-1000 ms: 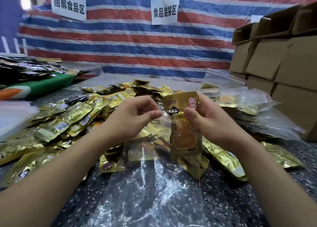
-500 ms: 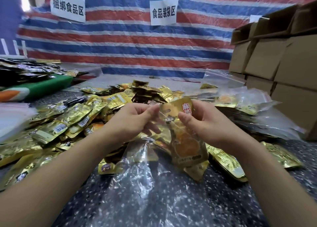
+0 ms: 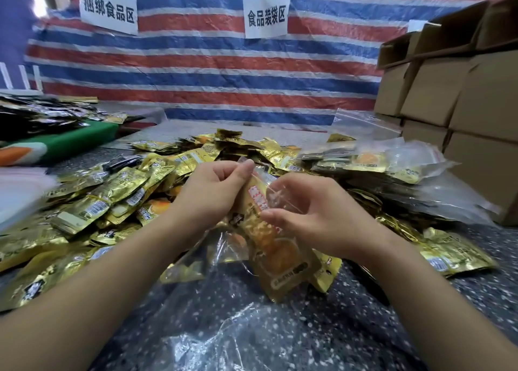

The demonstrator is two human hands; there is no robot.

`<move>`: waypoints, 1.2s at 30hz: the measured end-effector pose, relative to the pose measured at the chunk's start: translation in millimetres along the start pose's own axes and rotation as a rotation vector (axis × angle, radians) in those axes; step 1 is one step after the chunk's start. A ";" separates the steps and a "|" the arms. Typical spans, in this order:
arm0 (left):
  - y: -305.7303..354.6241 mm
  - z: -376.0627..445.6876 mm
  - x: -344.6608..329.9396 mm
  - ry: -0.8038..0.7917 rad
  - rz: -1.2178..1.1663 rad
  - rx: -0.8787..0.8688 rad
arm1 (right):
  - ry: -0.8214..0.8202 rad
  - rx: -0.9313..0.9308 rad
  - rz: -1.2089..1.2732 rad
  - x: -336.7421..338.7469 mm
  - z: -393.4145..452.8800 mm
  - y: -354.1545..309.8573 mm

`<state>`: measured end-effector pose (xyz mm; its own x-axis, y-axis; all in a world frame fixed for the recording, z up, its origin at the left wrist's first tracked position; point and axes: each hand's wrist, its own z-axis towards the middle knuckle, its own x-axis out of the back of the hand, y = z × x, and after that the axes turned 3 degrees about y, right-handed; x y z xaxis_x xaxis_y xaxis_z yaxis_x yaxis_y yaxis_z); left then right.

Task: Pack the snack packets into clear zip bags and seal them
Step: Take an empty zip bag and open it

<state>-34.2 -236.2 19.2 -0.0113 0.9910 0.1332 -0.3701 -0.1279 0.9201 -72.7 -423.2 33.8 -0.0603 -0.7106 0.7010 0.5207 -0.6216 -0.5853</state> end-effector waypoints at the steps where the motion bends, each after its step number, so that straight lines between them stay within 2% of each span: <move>1: 0.2 -0.8 0.1 -0.005 -0.010 0.006 | 0.020 0.028 -0.029 -2.0 0.9 0.5; 5: 2.7 -2.6 0.2 -0.076 -0.030 0.019 | 0.098 0.042 -0.011 -3.1 2.4 3.2; 10: 4.4 -5.6 2.6 -0.277 -0.022 0.097 | 0.223 0.119 0.086 -0.2 2.8 5.5; 15: 8.2 -4.2 4.3 -0.111 -0.215 0.051 | 0.361 0.139 0.071 16.6 4.2 3.7; 17: 9.0 -3.2 4.2 -0.056 -0.263 0.042 | 0.528 0.081 0.050 30.7 5.1 10.1; 19: 8.5 -3.3 3.3 -0.021 -0.294 0.018 | 0.598 -0.060 -0.148 46.5 5.1 22.2; 20: 8.0 -3.4 2.8 -0.009 -0.302 0.012 | 0.528 -0.167 -0.281 52.4 4.4 28.7; 23: 6.5 -3.0 2.4 0.005 -0.273 0.026 | 0.088 -0.471 -0.602 52.7 1.1 37.2; 26: 5.3 -1.6 3.2 0.002 -0.230 0.036 | -0.204 -0.576 -0.767 43.7 -1.2 35.4; 32: 4.9 -1.8 2.0 0.031 -0.175 -0.016 | -0.386 -0.681 -0.813 40.3 -8.8 34.1; 36: 2.5 -1.1 3.5 0.042 -0.167 -0.018 | -0.376 -0.672 -0.813 35.5 -7.9 35.2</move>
<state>-36.2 -233.0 21.5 0.0132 0.9993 -0.0363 -0.3871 0.0386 0.9212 -63.2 -472.9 34.8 0.1470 0.0621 0.9872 -0.1288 -0.9883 0.0814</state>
